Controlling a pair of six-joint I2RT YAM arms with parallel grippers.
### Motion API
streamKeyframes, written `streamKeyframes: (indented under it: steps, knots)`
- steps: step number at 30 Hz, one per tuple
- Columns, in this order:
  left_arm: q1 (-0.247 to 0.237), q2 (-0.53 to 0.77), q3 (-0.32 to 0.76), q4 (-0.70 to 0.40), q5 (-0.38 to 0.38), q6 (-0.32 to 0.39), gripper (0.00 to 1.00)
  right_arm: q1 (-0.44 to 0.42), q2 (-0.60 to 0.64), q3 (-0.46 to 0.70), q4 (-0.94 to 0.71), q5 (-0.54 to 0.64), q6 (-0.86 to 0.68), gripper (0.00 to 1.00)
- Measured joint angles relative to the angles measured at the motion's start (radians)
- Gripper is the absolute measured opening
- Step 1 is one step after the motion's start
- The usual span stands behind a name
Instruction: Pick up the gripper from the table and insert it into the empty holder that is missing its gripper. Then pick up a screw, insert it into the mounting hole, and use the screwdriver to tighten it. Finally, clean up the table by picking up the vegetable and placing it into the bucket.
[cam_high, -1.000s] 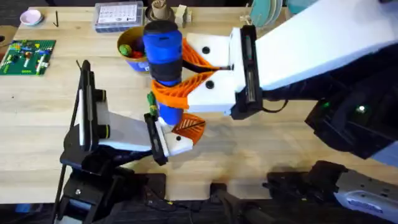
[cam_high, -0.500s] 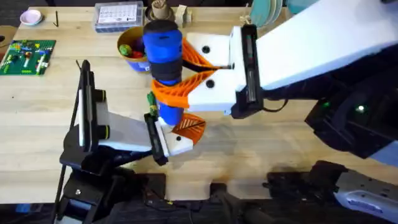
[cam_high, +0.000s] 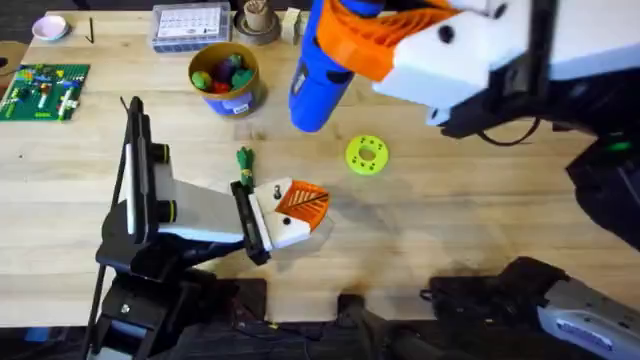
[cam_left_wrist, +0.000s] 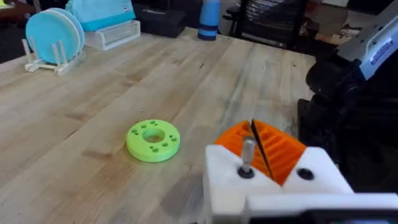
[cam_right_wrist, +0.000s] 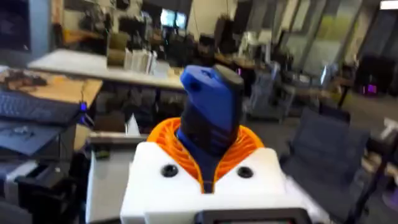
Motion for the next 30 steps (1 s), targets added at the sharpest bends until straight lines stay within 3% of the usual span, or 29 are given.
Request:
streamKeyframes:
  steps: [3, 8, 12, 17, 23, 30]
  knots:
    - [0.000, 0.000, 0.000, 0.000, 0.000, 0.000, 0.003, -0.041, 0.020, 0.000, -0.129, 0.018, -0.025, 0.048]
    - [0.000, 0.000, 0.000, 0.000, 0.000, 0.000, 0.003, -0.137, 0.115, 0.000, -0.370, 0.151, -0.147, 0.045]
    - [0.000, 0.000, 0.000, 0.000, 0.000, 0.000, 0.003, -0.241, 0.268, 0.048, -0.600, 0.279, -0.309, 0.045]
    - [0.000, 0.000, 0.000, 0.000, 0.000, 0.000, 0.003, -0.317, 0.514, 0.219, -0.842, 0.503, -0.570, 0.043]
    - [0.000, 0.000, 0.000, 0.000, 0.000, 0.000, 0.003, -0.310, 0.741, 0.405, -0.878, 0.773, -0.913, 0.040]
    - [0.000, 0.000, 0.000, 0.000, 0.000, 0.000, 0.003, -0.273, 0.918, 0.427, -0.886, 0.900, -1.195, 0.038]
